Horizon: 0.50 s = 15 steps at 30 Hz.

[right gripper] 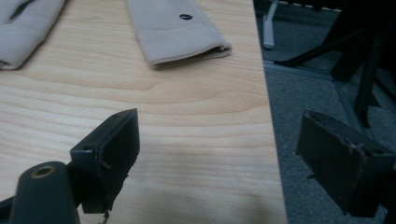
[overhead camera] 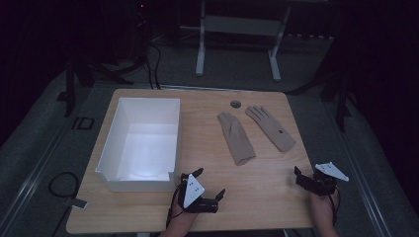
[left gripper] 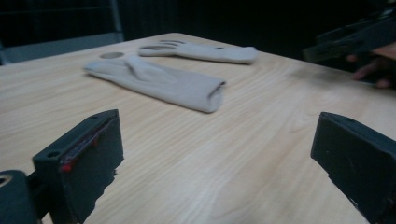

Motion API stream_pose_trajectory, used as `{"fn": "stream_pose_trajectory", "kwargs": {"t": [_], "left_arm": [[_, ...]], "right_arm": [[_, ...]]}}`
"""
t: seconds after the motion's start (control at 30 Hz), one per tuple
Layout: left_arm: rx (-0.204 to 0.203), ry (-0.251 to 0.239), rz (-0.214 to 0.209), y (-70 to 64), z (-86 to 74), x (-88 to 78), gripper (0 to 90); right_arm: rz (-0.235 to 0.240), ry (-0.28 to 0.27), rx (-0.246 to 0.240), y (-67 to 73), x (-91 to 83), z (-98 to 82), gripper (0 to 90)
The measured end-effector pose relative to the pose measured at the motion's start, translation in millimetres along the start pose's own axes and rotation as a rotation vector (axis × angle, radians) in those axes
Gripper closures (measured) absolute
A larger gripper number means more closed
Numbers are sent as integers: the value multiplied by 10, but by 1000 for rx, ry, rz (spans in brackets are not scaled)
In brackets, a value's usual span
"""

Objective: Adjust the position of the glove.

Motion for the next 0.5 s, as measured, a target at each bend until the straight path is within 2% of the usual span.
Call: {"fn": "stream_pose_trajectory", "kwargs": {"t": [0.07, 0.1, 0.27, 0.33, 0.47, 0.5], "left_arm": [[17, -2, 1, -26, 1, -1, 15], [17, -2, 1, -26, 1, -1, 7], [5, 5, 1, -24, -1, 2, 0], [-1, 6, -11, -24, -3, 1, 0], [4, 7, -3, -27, -3, 1, 0], [6, 7, -4, -29, -2, 1, 0]], "right_arm": [[-24, -1, -38, 36, -3, -1, 136], [-21, -3, -46, 47, -6, -2, 134], [5, -9, -41, 57, -18, -7, 121], [16, -1, -44, 62, -24, -17, 117], [40, 14, -39, 97, -50, -18, 115], [43, 29, -54, 128, -80, 4, 115]]}}
Point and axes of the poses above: each handheld gripper's, and its own axes: x roughly forward along the jaws, z roughly out of its top, y roughly to its left, the point moved 6 cm from there along x, roughly forward along the jaws, and after that the axes turned 11 degrees about y, right-handed, at the moved point
